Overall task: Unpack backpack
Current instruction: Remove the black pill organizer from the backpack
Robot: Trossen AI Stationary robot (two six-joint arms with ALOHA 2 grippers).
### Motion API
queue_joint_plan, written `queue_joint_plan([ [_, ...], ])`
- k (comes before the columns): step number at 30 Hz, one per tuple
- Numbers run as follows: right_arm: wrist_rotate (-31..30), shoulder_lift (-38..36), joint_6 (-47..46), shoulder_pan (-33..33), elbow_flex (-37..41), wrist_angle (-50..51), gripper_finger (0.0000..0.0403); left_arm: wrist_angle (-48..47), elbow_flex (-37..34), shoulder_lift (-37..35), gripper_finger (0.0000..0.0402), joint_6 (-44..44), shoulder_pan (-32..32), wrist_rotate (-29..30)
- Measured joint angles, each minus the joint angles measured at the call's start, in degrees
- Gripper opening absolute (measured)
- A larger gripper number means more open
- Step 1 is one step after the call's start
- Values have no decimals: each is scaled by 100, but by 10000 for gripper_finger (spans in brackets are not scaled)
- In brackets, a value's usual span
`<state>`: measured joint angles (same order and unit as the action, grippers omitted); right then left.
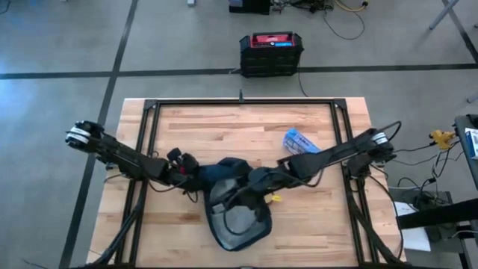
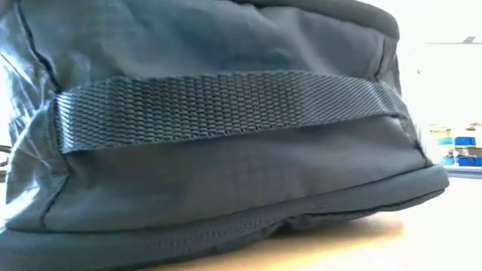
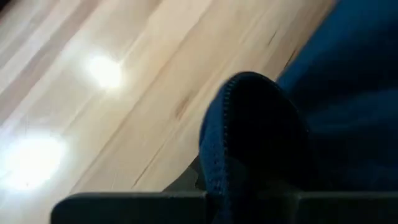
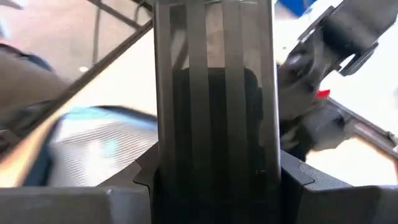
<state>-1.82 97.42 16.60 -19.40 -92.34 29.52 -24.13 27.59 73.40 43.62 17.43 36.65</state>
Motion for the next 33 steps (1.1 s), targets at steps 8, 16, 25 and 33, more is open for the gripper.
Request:
queue_joint_plan([
  [8, -291, -344, -1956, -617, 66, 2012, 160, -804, 192, -950, 0, -11, 0, 185],
  [16, -518, -521, -3907, -950, 999, 3232, 160, -462, 280, -1333, 0, -7, 357, 156],
  [25, -1493, -1499, -6635, -996, 2706, 3096, 160, -10, 274, -787, 0, 226, 821, 143],
  [33, -1473, -1868, -7841, -1018, 3733, 3075, 160, 366, 269, -212, 0, 265, 831, 137],
])
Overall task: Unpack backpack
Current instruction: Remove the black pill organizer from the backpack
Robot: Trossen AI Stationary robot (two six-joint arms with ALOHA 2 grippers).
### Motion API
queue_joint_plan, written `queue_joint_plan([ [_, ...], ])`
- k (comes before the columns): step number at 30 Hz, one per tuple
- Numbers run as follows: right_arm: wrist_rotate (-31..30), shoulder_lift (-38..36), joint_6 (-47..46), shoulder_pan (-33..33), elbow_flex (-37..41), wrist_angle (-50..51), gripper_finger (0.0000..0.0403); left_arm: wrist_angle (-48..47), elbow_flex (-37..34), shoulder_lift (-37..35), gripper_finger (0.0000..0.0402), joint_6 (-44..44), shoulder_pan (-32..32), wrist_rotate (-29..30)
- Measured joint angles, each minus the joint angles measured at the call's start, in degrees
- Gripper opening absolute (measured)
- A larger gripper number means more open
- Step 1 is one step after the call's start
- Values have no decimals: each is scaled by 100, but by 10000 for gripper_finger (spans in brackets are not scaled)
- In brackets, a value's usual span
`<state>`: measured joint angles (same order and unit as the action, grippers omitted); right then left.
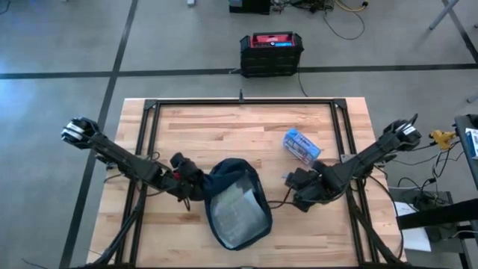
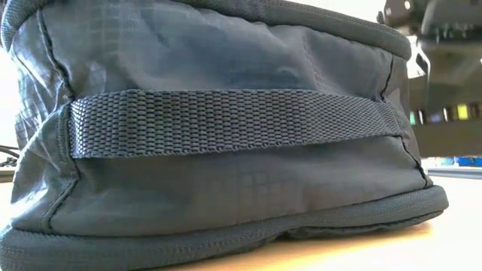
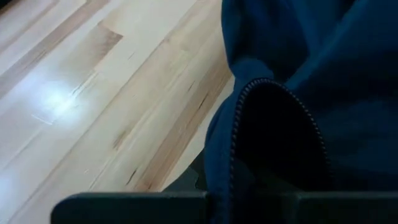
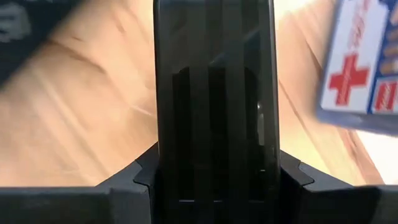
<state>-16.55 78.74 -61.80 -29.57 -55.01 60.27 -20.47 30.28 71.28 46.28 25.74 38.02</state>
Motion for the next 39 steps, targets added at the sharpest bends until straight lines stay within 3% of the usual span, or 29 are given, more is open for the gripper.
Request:
queue_joint_plan([
  [11, 217, -474, -178, -19, 673, -196, 161, 96, -2, 188, 0, 18, 0, -59],
  [17, 333, -487, -186, -19, 680, -211, 260, 96, -2, 100, 0, 16, 0, -59],
  [21, 341, -487, -226, -19, 680, -208, 297, 94, -2, 97, 0, 16, 0, -59],
  [30, 339, -490, -38, -19, 560, -123, 287, 97, -2, 97, 0, 13, 0, -59],
  [39, 165, -491, 26, -19, -29, 575, 294, 105, -2, 97, 0, 13, 0, -59],
])
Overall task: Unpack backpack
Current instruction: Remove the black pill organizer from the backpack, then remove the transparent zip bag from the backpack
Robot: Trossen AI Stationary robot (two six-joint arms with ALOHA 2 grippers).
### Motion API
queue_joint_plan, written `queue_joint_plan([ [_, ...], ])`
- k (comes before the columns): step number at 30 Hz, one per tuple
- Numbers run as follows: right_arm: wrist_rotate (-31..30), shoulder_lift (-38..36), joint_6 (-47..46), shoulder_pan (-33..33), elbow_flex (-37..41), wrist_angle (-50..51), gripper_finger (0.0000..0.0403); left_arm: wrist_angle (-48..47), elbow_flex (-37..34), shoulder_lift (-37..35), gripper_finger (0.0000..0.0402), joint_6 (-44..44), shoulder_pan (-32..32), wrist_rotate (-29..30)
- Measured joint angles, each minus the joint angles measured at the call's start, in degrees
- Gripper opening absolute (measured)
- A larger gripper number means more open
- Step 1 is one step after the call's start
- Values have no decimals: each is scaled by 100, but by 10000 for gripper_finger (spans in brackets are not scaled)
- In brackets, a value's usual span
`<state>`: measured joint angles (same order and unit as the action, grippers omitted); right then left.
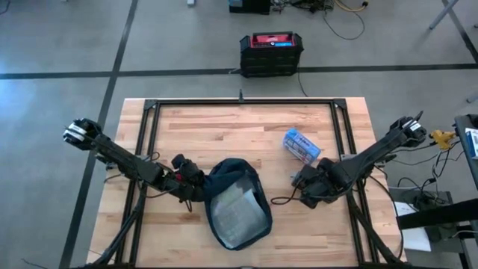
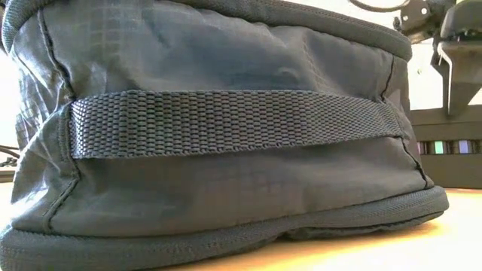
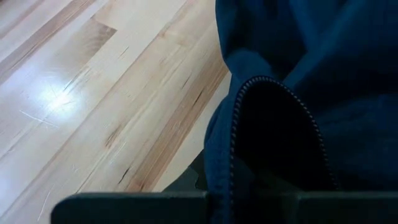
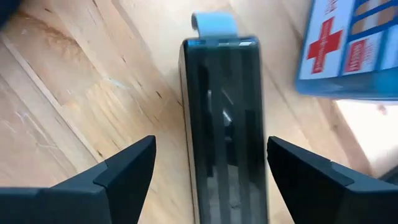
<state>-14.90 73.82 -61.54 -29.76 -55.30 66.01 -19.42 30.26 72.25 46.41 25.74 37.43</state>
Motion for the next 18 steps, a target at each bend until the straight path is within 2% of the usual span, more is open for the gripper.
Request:
queue_joint_plan([
  [4, -212, 0, 103, 0, -363, 279, 303, 2, 0, 0, 0, 0, 0, 4],
  [8, -523, 21, 488, 0, -702, -35, 307, 9, 0, 0, 0, -4, 0, 202],
  [11, -665, 111, 1282, 0, -786, -1051, 304, 9, 0, 0, 0, -33, -4, 437],
  [15, -617, 422, 2694, 0, -739, -2899, 298, -72, 0, -48, 0, -72, -35, 981],
  [18, -615, 829, 3597, 35, -701, -3870, 294, -365, -2, -210, 0, -77, -191, 1106],
])
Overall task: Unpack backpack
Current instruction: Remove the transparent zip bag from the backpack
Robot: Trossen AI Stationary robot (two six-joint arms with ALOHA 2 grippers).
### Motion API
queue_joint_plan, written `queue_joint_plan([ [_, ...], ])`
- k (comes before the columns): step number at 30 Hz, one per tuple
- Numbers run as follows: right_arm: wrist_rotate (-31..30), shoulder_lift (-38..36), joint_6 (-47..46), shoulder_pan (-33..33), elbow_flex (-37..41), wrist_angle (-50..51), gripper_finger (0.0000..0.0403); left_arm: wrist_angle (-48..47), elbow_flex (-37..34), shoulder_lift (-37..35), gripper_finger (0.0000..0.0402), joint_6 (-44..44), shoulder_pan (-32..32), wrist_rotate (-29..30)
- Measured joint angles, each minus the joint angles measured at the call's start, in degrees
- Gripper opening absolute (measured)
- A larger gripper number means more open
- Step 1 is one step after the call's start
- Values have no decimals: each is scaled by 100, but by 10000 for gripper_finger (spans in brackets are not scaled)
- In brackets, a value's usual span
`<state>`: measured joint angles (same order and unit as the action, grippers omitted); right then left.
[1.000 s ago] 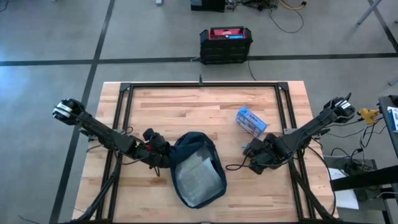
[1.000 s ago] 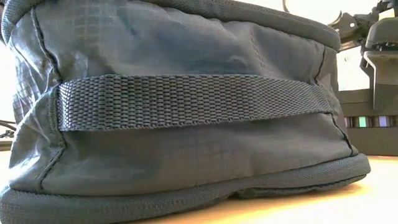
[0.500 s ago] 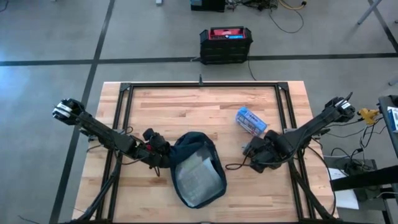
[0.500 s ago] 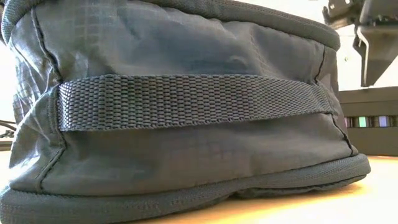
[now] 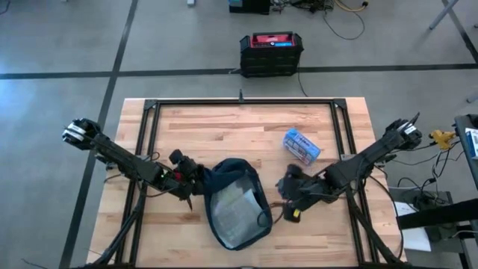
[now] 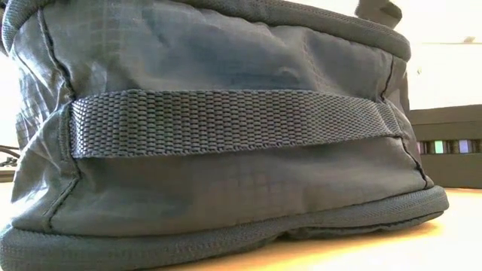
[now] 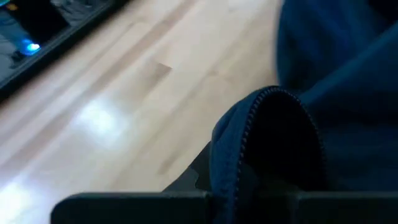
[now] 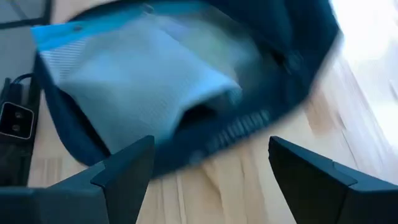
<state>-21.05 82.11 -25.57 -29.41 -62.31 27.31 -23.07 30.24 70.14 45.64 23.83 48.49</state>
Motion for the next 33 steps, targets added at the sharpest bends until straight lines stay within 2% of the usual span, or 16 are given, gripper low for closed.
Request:
queue_joint_plan([
  [3, 0, 502, 651, 59, -62, -486, 289, -410, 0, -355, 0, -18, -215, 37],
  [7, 25, 1163, 1103, 133, -335, -503, 286, -929, 148, -1072, 0, -371, -509, 215],
  [11, 204, 1636, 1981, 122, -691, -507, 293, -880, 452, -1799, 0, -1031, -596, 310],
  [14, 561, 1854, 2597, 78, -972, -495, 300, -499, 630, -2115, 0, -1388, -544, 294],
  [17, 930, 1993, 2940, 74, -1217, -500, 309, 295, 621, -2168, 0, -1769, -444, 98],
  [19, 963, 2115, 3200, 94, -1312, -526, 315, 757, 514, -2108, 0, -1868, -392, -86],
  [22, 1013, 2379, 3614, 127, -1364, -508, 326, 1087, 432, -1921, 0, -1472, -386, -225],
  [25, 1061, 2718, 3854, 171, -1482, -544, 334, 966, 411, -1752, 8, -1217, -401, -207],
  [28, 1067, 3089, 3890, 269, -1698, -547, 330, 626, 477, -1724, 33, -1193, -474, -153],
  [30, 1104, 3313, 3806, 388, -1874, -551, 316, 493, 601, -1765, 58, -1240, -573, -81],
  [33, 1072, 3569, 3803, 604, -2140, -606, 274, 192, 869, -1888, 105, -1585, -711, -24],
])
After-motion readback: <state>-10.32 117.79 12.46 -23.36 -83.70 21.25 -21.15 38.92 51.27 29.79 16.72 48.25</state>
